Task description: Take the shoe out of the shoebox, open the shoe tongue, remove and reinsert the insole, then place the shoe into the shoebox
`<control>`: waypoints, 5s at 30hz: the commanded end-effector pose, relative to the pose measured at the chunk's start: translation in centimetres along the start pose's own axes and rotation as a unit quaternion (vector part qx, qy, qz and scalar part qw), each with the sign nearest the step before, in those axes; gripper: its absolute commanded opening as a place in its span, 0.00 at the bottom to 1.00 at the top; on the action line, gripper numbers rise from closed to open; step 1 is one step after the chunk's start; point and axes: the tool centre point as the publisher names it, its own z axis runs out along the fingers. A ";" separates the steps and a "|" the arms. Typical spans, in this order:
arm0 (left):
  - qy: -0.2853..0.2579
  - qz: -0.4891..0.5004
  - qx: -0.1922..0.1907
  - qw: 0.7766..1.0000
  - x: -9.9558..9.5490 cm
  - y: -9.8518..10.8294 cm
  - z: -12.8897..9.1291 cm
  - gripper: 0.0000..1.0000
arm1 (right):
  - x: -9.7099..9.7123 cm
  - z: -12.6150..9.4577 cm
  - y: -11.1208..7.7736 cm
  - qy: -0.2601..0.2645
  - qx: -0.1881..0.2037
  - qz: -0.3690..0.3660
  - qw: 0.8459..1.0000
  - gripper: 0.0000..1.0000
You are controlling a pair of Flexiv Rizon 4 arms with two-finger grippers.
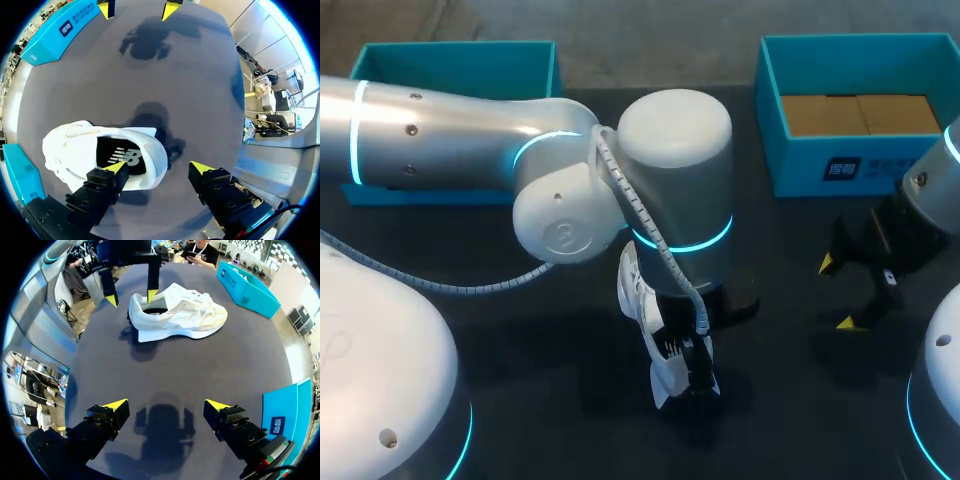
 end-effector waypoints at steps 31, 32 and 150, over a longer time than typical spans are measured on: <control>0.015 -0.038 -0.047 0.998 0.7 -0.4 4.6 0.50 | 0.1 0.1 0.1 -0.001 0.001 0.000 1.000 1.00; 0.015 -0.038 -0.047 0.998 0.8 -0.4 4.7 0.50 | 0.1 0.1 0.1 -0.001 0.001 0.000 1.000 1.00; 0.030 0.153 -0.097 0.983 -25.4 14.4 -23.0 0.00 | 0.1 0.1 0.1 -0.001 0.001 0.000 1.000 1.00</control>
